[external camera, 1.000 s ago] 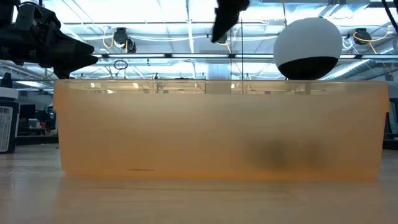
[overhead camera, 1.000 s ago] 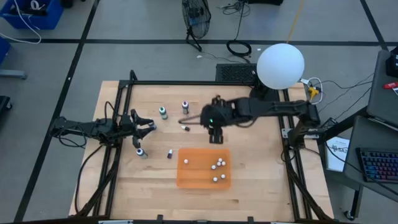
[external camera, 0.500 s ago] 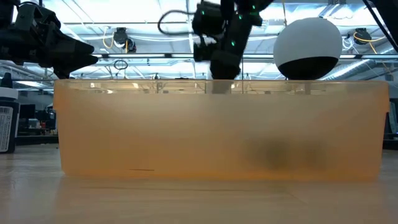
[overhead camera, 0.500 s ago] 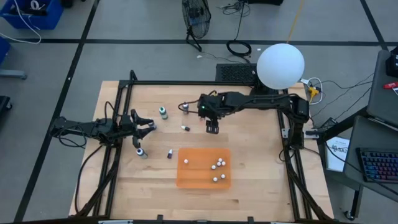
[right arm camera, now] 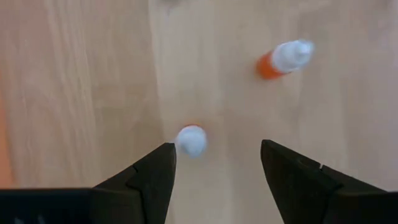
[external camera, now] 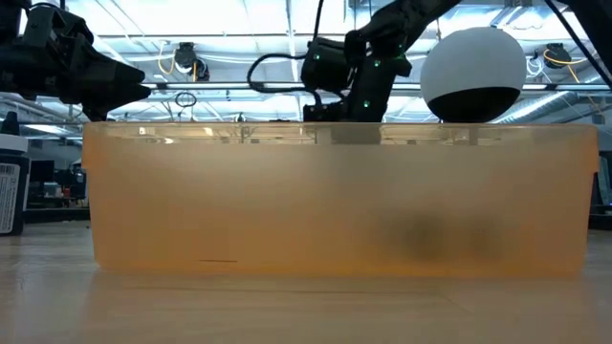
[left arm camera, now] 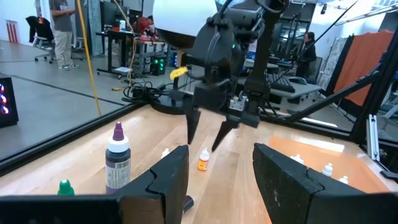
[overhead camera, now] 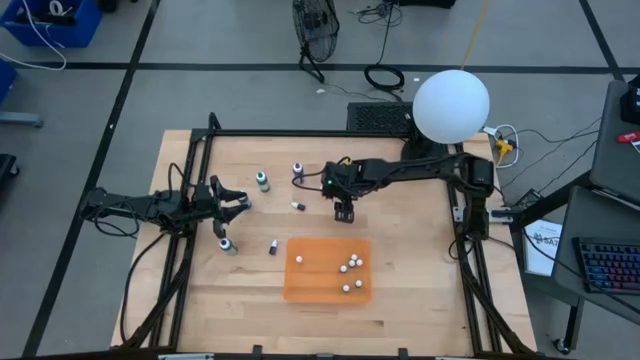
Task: Pick & Place food coloring
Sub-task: Put the small orange food coloring bottle into the orange bin
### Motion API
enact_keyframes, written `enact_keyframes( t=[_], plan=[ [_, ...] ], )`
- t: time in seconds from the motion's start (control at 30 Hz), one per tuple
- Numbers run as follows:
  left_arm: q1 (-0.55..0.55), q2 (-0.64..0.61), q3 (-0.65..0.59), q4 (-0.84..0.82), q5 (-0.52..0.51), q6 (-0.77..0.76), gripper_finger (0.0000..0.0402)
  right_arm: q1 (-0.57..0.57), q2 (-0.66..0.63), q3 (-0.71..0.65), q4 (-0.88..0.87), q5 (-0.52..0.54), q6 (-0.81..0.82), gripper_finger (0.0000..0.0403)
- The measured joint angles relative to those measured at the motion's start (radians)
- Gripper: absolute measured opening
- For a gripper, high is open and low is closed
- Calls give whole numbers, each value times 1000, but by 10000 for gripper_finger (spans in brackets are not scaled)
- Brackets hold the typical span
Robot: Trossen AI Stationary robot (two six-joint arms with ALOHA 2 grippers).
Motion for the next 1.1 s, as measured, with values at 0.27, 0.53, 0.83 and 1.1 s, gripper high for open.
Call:
enact_keyframes(
  t=[0.27, 0.53, 0.83, 1.1],
  plan=[
    [0, 0, 0, 0, 0, 0, 182, 9, 72, 0, 10, -37, 2, 222],
    [0, 0, 0, 0, 0, 0, 182, 9, 74, 0, 20, -36, -7, 222],
    [0, 0, 0, 0, 0, 0, 182, 13, 74, 0, 22, -55, -4, 221],
    [0, 0, 0, 0, 0, 0, 182, 14, 74, 0, 25, -89, 5, 191]
  ],
)
